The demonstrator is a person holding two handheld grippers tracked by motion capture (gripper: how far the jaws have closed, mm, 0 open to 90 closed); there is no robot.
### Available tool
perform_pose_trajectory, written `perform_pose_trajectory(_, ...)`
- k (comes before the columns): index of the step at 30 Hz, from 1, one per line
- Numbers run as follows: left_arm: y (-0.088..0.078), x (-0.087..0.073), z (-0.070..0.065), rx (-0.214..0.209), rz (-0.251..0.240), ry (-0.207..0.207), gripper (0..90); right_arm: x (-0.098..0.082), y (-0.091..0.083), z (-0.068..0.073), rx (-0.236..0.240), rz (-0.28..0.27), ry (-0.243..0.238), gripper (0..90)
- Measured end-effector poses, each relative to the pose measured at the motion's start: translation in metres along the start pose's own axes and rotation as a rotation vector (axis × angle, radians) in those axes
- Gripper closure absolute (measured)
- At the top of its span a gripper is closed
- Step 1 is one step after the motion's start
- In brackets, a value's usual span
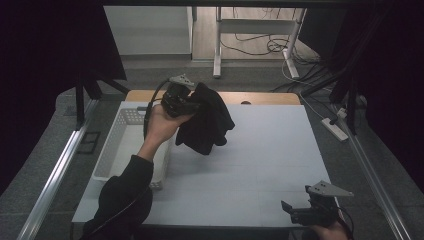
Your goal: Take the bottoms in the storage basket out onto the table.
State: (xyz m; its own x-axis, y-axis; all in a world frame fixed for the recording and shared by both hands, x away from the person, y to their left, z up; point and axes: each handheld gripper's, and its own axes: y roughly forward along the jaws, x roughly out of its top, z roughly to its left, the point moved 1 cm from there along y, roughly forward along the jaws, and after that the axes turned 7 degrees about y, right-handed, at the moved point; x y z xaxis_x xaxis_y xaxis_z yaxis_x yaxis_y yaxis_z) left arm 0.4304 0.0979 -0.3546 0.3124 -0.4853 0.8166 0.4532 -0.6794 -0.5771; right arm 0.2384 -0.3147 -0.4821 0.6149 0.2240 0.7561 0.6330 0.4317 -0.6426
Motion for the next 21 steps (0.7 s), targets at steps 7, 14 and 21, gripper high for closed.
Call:
perform_pose_trajectory(7, 0.023, -0.008, -0.005, -0.017, 0.018, -0.004, 75.6, 0.000, 0.000, 0.000, 0.001, -0.001, -0.002, 0.0)
perform_pose_trajectory(14, 0.043, -0.016, -0.011, -0.020, 0.039, -0.005, 75.3, 0.000, 0.000, 0.000, 0.002, -0.001, -0.001, 0.0)
perform_pose_trajectory(21, 0.061, -0.024, -0.017, -0.026, 0.071, -0.003, 75.2, 0.000, 0.000, 0.000, 0.003, 0.000, -0.005, 0.0)
